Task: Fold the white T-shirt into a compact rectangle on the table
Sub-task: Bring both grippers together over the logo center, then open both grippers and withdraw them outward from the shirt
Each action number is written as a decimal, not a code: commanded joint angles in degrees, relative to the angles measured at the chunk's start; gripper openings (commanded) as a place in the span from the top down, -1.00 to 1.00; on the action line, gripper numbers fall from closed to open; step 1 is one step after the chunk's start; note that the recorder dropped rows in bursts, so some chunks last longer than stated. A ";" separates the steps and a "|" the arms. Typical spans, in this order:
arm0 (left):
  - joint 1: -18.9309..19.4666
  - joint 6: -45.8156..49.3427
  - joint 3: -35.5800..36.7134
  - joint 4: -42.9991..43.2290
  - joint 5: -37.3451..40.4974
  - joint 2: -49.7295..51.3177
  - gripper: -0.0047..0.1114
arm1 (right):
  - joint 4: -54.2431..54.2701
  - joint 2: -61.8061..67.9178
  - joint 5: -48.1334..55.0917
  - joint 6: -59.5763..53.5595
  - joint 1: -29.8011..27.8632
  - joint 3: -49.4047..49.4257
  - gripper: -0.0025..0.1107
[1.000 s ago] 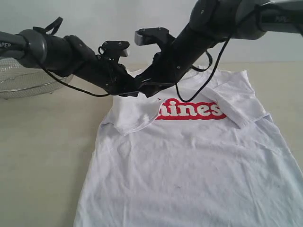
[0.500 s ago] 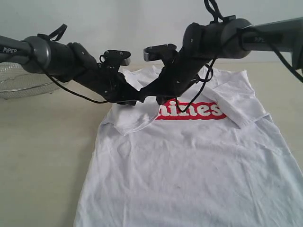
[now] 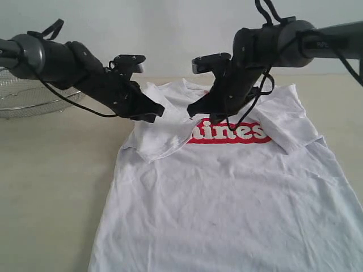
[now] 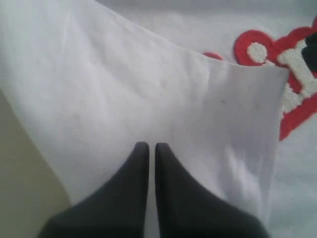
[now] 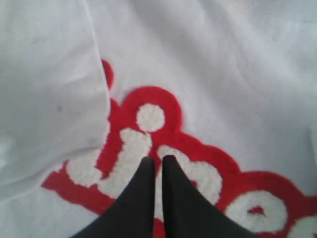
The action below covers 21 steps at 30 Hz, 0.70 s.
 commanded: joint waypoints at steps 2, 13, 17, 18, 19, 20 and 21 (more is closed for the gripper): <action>2.16 1.04 -0.17 3.03 11.44 -6.28 0.84 | -2.20 -6.27 6.97 -1.08 -2.33 0.00 0.96; 10.18 0.20 12.16 -3.06 25.47 -19.25 0.84 | -5.05 -31.06 10.38 1.10 -8.60 22.68 0.96; 12.12 -1.04 25.11 -4.71 19.10 -25.64 0.84 | -5.05 -41.36 8.81 2.31 -11.36 36.60 0.96; 12.15 -1.82 28.74 -5.60 16.47 -27.35 0.84 | -5.05 -43.60 8.81 2.65 -12.14 39.74 0.96; 12.15 -2.72 32.36 -6.16 13.46 -28.98 0.84 | -5.15 -45.54 8.65 2.96 -13.01 42.63 0.96; 12.15 -3.70 35.19 -6.95 10.91 -30.42 0.84 | -5.39 -46.85 8.21 3.07 -13.75 44.77 0.96; 12.15 -4.44 38.61 -8.67 7.80 -31.62 0.84 | -5.66 -48.16 7.94 3.07 -14.69 47.26 0.96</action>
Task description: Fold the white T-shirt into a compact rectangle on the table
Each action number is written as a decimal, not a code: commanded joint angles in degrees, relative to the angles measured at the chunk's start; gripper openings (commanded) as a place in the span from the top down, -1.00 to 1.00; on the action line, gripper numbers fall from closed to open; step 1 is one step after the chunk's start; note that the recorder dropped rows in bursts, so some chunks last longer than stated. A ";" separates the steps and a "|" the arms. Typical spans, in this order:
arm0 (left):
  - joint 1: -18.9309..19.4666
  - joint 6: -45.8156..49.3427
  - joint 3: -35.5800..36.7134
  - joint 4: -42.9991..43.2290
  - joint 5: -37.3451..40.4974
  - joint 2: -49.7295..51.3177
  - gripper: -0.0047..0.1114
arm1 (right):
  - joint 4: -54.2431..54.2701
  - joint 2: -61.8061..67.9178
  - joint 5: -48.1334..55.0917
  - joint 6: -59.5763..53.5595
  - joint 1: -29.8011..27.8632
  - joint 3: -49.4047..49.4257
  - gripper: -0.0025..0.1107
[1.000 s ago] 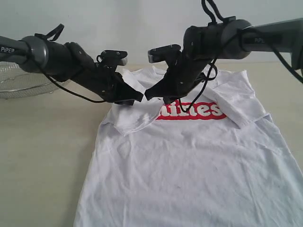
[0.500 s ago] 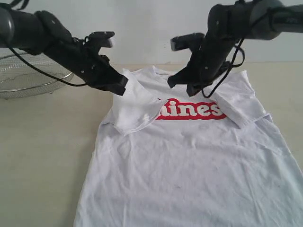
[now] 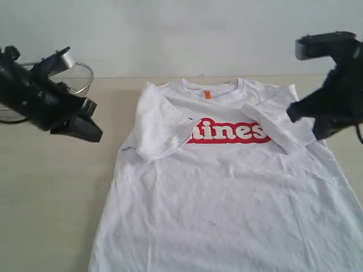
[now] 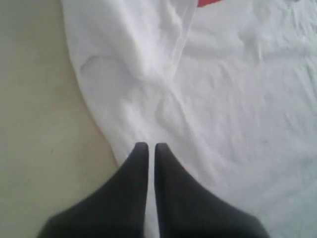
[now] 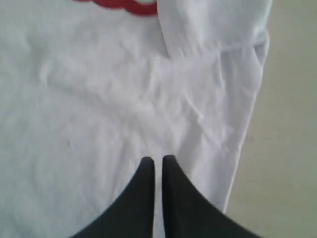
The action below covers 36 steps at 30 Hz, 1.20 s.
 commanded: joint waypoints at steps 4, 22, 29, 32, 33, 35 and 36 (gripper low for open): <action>0.18 -0.87 21.22 -10.72 -12.50 -6.94 0.84 | -6.01 -7.77 -2.60 6.27 -6.87 16.40 0.96; 0.18 22.79 34.21 -34.22 -1.36 -6.94 0.84 | -0.71 -7.67 9.58 -3.86 -15.15 24.15 0.96; 0.05 31.67 36.87 -41.11 -0.54 -6.94 0.84 | 13.56 -7.67 7.43 -20.92 -15.15 28.53 0.96; 0.05 32.13 37.74 -41.74 -0.43 -6.94 0.84 | 12.19 -7.67 4.59 -19.25 -15.15 29.06 0.96; 0.05 32.74 38.03 -41.87 -0.43 -6.94 0.84 | 10.90 -7.67 3.01 -17.49 -15.15 29.52 0.96; 0.05 32.89 38.28 -42.00 -0.43 -6.94 0.84 | 9.09 -7.28 0.60 -15.70 -15.20 30.12 0.96; 0.05 33.15 38.26 -42.23 -0.43 -6.94 0.84 | 8.48 -6.68 -0.24 -15.70 -15.20 30.23 0.96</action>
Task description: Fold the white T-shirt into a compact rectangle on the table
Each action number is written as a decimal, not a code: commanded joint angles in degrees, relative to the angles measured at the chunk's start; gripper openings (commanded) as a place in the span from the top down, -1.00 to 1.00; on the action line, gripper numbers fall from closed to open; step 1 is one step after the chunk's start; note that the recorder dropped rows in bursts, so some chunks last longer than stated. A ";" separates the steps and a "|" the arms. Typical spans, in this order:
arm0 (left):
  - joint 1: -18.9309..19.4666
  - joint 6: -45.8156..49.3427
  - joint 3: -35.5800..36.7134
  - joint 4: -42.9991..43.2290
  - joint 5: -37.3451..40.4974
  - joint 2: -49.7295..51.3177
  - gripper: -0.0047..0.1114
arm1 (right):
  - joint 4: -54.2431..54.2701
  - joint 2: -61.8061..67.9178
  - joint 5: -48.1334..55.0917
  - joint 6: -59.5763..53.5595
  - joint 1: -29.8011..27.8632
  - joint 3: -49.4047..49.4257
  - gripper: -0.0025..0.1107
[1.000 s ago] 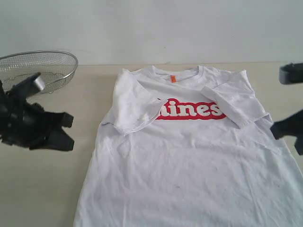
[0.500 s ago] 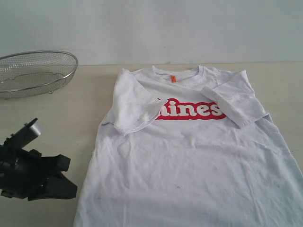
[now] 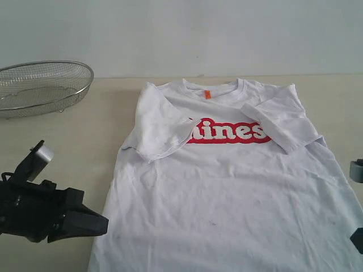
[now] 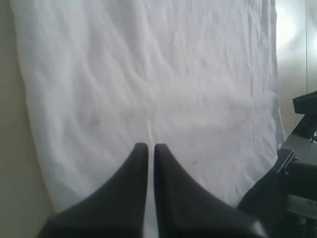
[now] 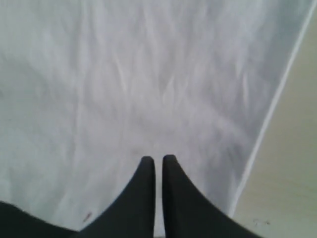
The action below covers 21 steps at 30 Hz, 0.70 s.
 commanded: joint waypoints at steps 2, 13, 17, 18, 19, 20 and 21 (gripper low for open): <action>-0.08 1.63 0.76 -1.83 0.45 -0.40 0.84 | -3.80 2.45 -5.58 1.69 -0.93 0.97 0.96; -0.08 2.53 0.76 -2.68 2.38 -0.40 0.84 | 5.23 9.66 -8.44 -8.88 -15.52 -0.62 0.96; -0.08 2.96 0.76 -2.68 2.38 -0.40 0.84 | 4.83 9.66 -7.64 -7.66 -17.14 -1.56 0.96; -0.08 2.96 0.76 -2.68 2.38 -0.40 0.84 | 4.71 9.66 -8.02 -7.10 -17.14 -1.56 0.96; -0.08 2.96 0.76 -2.81 2.38 -0.40 0.84 | 4.57 9.66 -7.72 -7.09 -17.04 -1.56 0.95; -0.08 3.37 0.76 -2.82 2.46 -0.40 0.84 | 3.25 9.66 -7.27 -6.57 -17.04 -1.56 0.88; -0.08 3.37 0.76 -2.82 2.46 -0.40 0.84 | 2.58 9.66 -6.74 -6.02 -17.04 -1.56 0.80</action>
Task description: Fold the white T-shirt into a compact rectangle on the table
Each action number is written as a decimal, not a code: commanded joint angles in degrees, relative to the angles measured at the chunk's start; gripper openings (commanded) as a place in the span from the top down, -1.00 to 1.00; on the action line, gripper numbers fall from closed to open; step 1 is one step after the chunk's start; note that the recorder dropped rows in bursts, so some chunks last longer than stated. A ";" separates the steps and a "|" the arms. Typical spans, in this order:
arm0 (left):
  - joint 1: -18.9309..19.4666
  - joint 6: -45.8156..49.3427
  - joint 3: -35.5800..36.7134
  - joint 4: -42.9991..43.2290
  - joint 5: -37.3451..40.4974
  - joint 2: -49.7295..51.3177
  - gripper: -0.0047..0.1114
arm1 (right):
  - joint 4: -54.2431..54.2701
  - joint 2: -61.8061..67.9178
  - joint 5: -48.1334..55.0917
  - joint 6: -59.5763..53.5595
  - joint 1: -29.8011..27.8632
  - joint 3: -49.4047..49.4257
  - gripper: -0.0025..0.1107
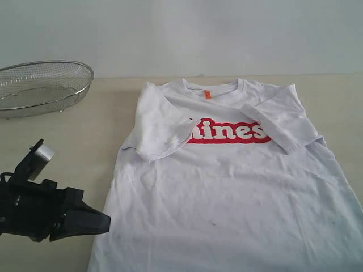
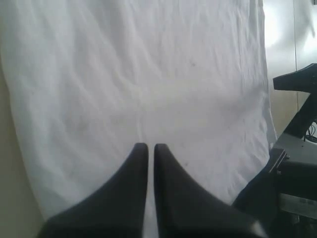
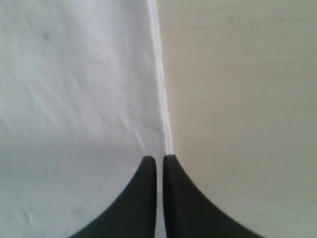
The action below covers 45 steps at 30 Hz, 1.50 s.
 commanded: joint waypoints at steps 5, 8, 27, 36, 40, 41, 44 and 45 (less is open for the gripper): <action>-0.08 1.53 0.29 -1.15 1.05 -0.40 0.84 | -3.22 0.06 3.95 5.28 -0.33 -0.25 -0.08; -0.08 1.77 0.29 -1.48 1.24 -0.40 0.84 | -4.89 0.06 3.37 6.53 -0.33 1.03 -0.09; -0.08 3.00 0.29 -2.59 2.38 -0.40 0.84 | 1.89 14.13 2.20 6.77 -0.33 4.44 0.01; -0.08 3.88 0.29 -2.84 2.38 -0.40 0.84 | 1.91 15.29 1.51 3.34 -0.23 2.10 0.96; -0.08 4.26 0.29 -3.21 2.38 -0.40 0.84 | 2.16 15.29 6.42 3.18 -0.23 -0.64 0.96; -0.08 4.46 0.29 -3.47 2.38 -0.40 0.84 | 2.85 15.29 7.37 3.06 -0.23 -1.22 0.96; -0.08 4.43 0.29 -3.72 2.38 -0.40 0.84 | 6.58 15.29 10.65 -0.41 -0.23 -2.54 0.96; -0.08 4.53 0.29 -3.69 2.38 -0.40 0.84 | 8.53 15.06 11.06 -1.95 -0.23 -2.68 0.96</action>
